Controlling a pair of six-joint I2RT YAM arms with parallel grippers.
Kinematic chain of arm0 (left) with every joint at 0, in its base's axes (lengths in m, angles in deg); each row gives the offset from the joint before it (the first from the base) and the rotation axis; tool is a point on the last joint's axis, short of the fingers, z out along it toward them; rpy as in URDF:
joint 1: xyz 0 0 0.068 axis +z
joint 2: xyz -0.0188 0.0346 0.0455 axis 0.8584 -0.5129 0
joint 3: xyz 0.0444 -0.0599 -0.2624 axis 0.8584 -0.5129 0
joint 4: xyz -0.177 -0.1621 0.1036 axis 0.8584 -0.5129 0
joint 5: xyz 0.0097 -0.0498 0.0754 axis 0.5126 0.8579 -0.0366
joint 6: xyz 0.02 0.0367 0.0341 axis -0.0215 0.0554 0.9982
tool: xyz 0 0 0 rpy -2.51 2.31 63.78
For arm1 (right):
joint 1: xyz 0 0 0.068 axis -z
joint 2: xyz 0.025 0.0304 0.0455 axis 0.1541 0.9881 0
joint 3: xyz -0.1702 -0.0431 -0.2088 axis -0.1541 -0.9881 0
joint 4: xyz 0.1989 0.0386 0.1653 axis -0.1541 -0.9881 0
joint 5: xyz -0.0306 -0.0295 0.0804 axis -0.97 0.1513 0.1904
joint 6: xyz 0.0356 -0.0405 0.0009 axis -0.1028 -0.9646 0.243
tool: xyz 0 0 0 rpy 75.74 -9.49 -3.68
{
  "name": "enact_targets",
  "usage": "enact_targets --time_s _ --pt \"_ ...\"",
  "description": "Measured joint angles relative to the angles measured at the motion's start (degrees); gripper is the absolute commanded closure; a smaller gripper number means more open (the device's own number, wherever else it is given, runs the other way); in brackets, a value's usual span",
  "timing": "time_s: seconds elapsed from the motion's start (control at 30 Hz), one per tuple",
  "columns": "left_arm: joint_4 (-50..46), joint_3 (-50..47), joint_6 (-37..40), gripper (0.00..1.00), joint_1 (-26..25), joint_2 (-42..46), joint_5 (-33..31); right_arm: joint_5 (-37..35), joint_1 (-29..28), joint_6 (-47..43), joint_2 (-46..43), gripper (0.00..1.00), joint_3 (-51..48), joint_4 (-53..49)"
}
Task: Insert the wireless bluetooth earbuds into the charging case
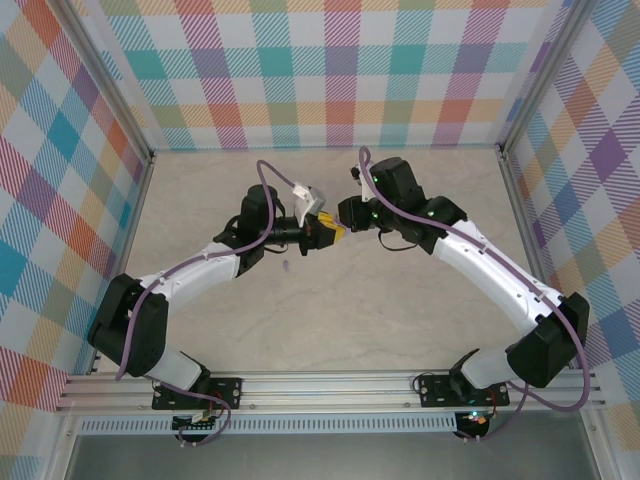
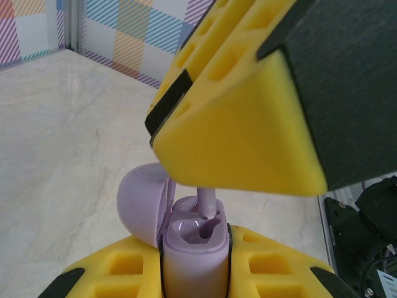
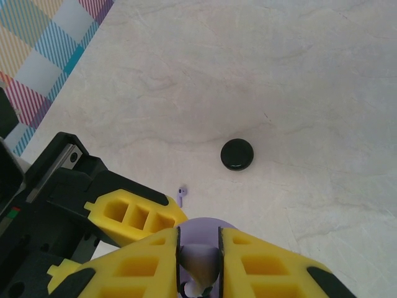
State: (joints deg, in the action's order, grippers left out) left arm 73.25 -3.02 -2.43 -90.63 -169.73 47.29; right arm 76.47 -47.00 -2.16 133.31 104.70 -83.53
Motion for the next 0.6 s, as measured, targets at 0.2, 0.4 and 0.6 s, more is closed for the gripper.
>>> enact_targets --time_s 0.2,0.4,0.6 --pt "0.07 0.13 -0.09 0.91 0.0 0.0 -0.02 -0.42 -0.17 -0.17 0.0 0.79 0.0 0.26" --pt "0.07 0.15 -0.7 0.91 0.0 0.0 -0.07 -0.42 -0.26 -0.35 0.0 0.79 0.0 0.39" --pt "0.04 0.48 -1.36 0.91 0.0 0.0 -0.09 -0.63 -0.76 -0.39 0.0 0.79 0.0 0.39"
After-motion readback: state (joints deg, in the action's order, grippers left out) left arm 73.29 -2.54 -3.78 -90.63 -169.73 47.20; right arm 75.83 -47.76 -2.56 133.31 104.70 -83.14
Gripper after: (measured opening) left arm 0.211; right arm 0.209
